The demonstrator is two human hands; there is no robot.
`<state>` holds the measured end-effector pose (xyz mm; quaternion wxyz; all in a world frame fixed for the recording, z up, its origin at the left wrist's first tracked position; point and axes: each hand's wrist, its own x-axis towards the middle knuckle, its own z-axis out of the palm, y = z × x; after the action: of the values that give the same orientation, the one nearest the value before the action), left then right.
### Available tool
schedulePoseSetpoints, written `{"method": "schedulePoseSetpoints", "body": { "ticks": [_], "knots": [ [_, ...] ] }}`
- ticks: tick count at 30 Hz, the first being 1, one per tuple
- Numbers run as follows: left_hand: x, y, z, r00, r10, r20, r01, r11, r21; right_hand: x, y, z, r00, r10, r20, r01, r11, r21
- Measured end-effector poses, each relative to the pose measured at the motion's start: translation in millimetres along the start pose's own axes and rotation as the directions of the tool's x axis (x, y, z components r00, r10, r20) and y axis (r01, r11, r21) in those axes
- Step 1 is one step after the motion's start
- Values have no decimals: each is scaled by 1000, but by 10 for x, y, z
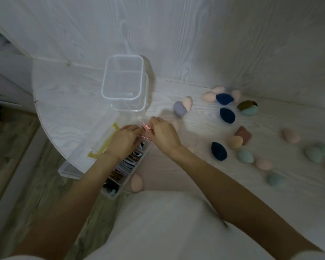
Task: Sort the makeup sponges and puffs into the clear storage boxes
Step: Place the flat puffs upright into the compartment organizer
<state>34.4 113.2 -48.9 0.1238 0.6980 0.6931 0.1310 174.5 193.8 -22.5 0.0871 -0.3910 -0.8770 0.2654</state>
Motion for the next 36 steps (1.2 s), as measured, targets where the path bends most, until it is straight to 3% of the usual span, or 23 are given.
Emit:
{"method": "schedulePoseSetpoints", "body": {
  "ticks": [2,4,8,10,13,15,19,24,26,29,34,36],
  "knots": [
    [-2,-8,7,1000,-5,-18,4,1000,-10,42,-36,89,994,-70,89,88,973,-215],
    [-26,-20,8,999,-18,-42,17,1000,-9,59,-52,154,986,-135,97,157,952,-262],
    [-60,0,27,995,-66,-70,63,997,-39,53,-15,196,987,-125,98,149,940,-307],
    [-65,1,54,995,-58,-76,56,998,-27,33,22,200,993,-76,91,98,958,-270],
    [-41,-2,91,997,-34,-64,37,998,41,-5,87,142,999,-28,47,31,997,-77],
    [-12,22,90,998,-20,-59,24,996,81,-65,176,13,1000,-7,-26,8,999,36],
    [18,97,81,996,-21,-81,29,994,103,-344,584,-384,944,73,-322,-32,991,130],
    [48,140,165,994,-11,-104,24,992,124,-717,1541,-780,830,330,-450,-359,933,22],
    [70,143,184,996,6,-91,6,991,137,-814,1859,-854,794,460,-397,-510,860,-23],
    [84,140,180,997,14,-76,-3,991,137,-825,2123,-896,672,699,-245,-717,697,24],
    [96,145,178,998,4,-55,4,989,150,-673,2286,-913,561,824,-80,-798,565,211],
    [96,143,194,997,8,-70,3,987,161,-604,2291,-954,566,824,-42,-791,556,254]
  ]
}}
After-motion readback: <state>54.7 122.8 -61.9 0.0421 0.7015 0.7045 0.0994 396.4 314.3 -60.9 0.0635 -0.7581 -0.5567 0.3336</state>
